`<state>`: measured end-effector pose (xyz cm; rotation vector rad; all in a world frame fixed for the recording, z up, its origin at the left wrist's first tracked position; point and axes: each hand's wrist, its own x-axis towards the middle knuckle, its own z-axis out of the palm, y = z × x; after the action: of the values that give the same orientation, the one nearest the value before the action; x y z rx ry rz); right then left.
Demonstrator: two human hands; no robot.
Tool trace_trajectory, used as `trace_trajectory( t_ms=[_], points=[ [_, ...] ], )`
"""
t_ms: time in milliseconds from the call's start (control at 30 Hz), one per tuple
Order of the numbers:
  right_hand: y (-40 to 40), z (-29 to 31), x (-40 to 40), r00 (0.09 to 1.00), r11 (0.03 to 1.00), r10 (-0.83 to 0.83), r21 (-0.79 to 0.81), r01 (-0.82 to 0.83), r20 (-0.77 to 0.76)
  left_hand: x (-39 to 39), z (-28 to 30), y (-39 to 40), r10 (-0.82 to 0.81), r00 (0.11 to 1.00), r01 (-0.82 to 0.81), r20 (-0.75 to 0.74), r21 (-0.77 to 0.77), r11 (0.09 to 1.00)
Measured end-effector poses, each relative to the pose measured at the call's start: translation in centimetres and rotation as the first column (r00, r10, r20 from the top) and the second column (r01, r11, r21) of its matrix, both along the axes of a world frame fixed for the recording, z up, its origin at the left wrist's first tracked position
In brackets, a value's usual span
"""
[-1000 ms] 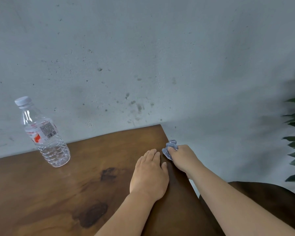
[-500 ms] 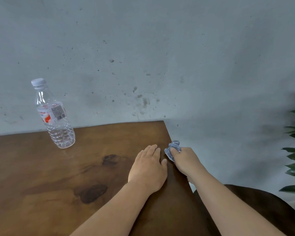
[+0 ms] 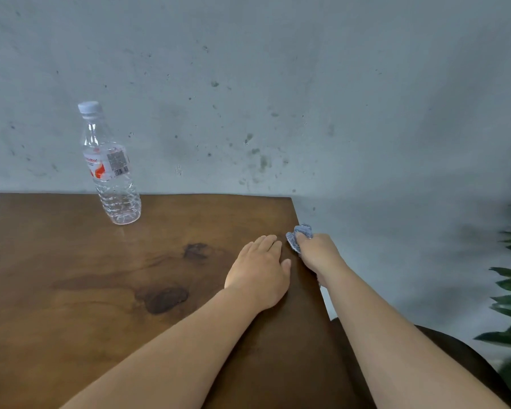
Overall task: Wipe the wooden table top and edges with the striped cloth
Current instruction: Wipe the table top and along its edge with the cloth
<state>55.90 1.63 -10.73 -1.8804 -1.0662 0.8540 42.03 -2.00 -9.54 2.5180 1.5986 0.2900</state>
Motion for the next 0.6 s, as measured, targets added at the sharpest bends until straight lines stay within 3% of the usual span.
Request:
trace_trajectory(
  t_ms=[233, 600],
  points=[
    [-3.7, -0.6, 0.1, 0.995, 0.997, 0.059, 0.038, -0.063, 0.085, -0.2, -0.5, -0.5, -0.01, 1.0, 0.01, 0.029, 0.019, 1.0],
    [-0.3, 0.4, -0.2, 1.0, 1.0, -0.006, -0.005, 0.006, -0.018, -0.2, -0.4, -0.5, 0.0, 1.0, -0.001, 0.031, 0.02, 1.0]
  ],
)
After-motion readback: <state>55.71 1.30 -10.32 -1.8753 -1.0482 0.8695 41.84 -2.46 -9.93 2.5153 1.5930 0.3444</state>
